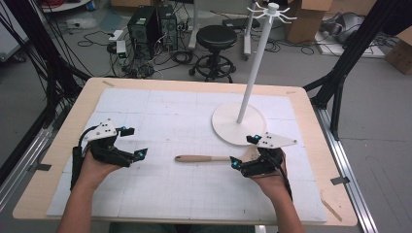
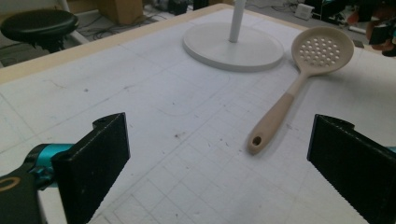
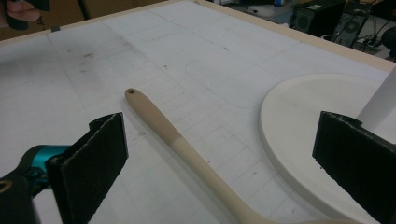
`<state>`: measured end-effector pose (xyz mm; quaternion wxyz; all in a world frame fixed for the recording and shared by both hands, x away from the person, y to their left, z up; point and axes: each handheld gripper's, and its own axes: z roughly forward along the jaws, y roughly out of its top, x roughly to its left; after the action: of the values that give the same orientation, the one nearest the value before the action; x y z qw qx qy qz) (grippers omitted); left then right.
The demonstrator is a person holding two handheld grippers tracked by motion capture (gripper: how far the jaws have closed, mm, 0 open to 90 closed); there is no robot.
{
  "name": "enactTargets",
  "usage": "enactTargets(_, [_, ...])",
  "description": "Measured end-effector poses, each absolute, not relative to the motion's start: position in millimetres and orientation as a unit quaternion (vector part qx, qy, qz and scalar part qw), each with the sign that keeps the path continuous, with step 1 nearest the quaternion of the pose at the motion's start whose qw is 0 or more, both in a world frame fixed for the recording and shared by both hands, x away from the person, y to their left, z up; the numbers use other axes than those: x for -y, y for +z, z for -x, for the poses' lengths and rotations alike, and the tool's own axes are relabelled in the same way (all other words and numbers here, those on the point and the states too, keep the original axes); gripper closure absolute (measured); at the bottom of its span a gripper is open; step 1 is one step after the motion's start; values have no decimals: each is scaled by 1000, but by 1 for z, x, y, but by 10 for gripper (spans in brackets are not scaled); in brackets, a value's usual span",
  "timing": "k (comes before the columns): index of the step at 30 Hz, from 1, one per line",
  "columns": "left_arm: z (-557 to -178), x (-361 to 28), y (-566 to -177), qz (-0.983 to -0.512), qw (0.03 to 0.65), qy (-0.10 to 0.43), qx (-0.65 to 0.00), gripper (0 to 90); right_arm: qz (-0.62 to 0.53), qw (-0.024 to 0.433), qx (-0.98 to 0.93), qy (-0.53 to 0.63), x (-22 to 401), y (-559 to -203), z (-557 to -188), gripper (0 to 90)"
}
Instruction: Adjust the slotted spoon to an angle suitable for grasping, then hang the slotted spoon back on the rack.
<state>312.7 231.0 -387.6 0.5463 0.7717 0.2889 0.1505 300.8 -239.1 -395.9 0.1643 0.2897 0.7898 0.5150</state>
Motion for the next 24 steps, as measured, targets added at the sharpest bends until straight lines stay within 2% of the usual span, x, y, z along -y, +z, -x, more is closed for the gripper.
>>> enactTargets(8, [-312,-231,-386,-765,554,154,-290,64,-287,165,-790,517,238,-394,-299,16])
enactTargets(15, [-312,-233,-386,-757,570,138,-287,64,-282,166,-794,512,236,-394,-300,16])
enactTargets(24, [-308,-238,-378,-744,584,153,-286,64,-266,162,-810,497,223,-386,-311,16])
